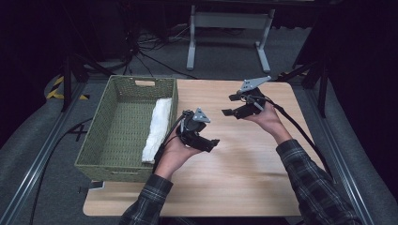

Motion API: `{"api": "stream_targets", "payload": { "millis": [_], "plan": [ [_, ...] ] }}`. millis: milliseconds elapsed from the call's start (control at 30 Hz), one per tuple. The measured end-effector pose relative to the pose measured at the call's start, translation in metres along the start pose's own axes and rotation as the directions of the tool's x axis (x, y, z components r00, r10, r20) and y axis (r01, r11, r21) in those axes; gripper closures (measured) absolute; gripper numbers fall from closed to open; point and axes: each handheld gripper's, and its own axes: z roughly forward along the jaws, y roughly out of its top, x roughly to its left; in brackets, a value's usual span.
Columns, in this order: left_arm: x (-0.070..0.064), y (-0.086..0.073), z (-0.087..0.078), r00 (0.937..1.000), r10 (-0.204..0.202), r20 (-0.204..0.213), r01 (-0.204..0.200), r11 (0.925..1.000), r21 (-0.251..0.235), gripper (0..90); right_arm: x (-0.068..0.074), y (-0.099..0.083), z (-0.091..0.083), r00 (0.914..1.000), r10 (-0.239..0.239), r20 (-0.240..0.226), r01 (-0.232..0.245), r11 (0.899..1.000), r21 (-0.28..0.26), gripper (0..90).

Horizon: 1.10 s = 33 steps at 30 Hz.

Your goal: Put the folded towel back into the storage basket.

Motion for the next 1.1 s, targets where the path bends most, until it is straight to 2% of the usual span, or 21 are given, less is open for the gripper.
{"api": "stream_targets", "payload": {
  "millis": [33,100,200,467,733,933,1100],
  "plan": [
    [0.0,0.0,0.0,1.0,0.0,0.0,0.0,1.0,0.0,18.8,0.0,0.0,0.0,1.0,0.0,0.0,0.0,1.0,0.0,25.1],
    [-0.004,-0.001,0.007,0.9999,0.011,-0.003,-0.011,0.9999,0.009,18.8,0.0,-0.011,-0.006,0.9999,0.012,0.011,-0.011,1.0,-0.004,24.8],
    [-0.01,-0.003,0.017,1.0,0.002,-0.003,-0.002,1.0,0.008,18.8,-0.001,-0.024,-0.012,0.9996,0.019,0.02,-0.019,1.0,-0.007,24.4],
    [-0.02,-0.009,0.036,0.9999,0.011,-0.007,-0.01,0.9997,0.024,18.8,-0.002,-0.059,-0.031,0.9978,0.044,0.048,-0.044,0.999,-0.005,23.7],
    [-0.03,-0.019,0.054,0.9998,0.021,0.001,-0.021,0.9986,0.048,19.0,0.005,-0.092,-0.045,0.9954,0.061,0.073,-0.061,0.998,0.0,22.9],
    [-0.031,-0.026,0.06,0.9992,0.04,0.003,-0.04,0.9979,0.052,18.9,0.009,-0.119,-0.052,0.9911,0.099,0.09,-0.1,0.995,0.01,21.2],
    [-0.029,-0.033,0.064,0.9994,0.034,0.004,-0.034,0.998,0.054,18.3,0.014,-0.141,-0.057,0.9874,0.116,0.108,-0.12,0.992,0.032,19.4]
  ]
}}
